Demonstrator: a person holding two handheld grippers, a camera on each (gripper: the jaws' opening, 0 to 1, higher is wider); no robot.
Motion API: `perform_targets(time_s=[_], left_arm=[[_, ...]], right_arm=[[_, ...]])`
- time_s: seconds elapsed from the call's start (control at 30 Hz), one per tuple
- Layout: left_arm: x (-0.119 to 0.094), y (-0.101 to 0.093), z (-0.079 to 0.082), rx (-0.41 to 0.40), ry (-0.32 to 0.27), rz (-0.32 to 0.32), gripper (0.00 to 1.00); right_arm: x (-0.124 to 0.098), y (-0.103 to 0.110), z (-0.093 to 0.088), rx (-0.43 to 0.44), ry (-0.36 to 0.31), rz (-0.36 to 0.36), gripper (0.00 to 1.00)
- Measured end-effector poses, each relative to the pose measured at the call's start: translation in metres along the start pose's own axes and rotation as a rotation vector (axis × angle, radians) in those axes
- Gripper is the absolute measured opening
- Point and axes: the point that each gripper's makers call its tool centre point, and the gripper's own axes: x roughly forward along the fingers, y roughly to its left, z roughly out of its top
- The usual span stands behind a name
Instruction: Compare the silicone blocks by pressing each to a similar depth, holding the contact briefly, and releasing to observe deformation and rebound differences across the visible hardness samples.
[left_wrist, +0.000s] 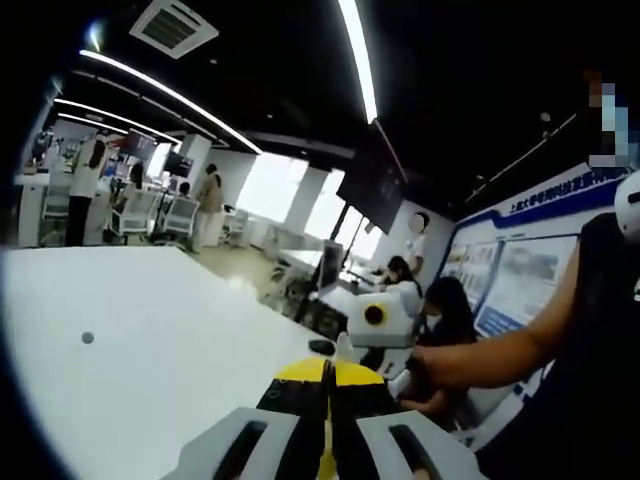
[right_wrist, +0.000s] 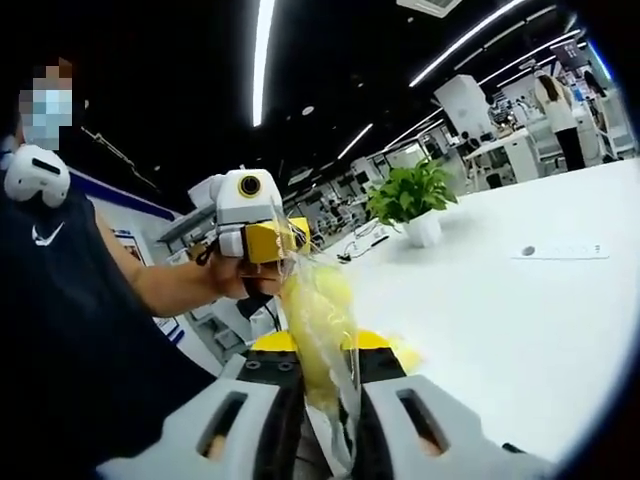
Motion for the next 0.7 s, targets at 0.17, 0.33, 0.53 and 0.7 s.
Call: perform_targets(time_s=[0.17,0.33,0.53,0.7], left_arm=[[0.001,-0.001,0.004,-0.011,0.000,-0.001,0.00],[0.000,-0.006,0.009,-0.031,-0.012,-0.006,0.00],[0.000,-0.009,0.009,-0.026,-0.003,-0.012,0.00],[0.000,-0.012,0.010,-0.028,-0.006,-0.015,0.00]], right_arm=[[-0.001,0.001,0.002,0.018,-0.017,0.010,0.08],[-0.001,0.003,0.009,-0.040,-0.045,0.015,0.12],[0.001,0.003,0.008,-0.056,-0.048,0.006,0.15],[0.000,0.000,0.007,-0.060,-0.053,-0.005,0.21]])
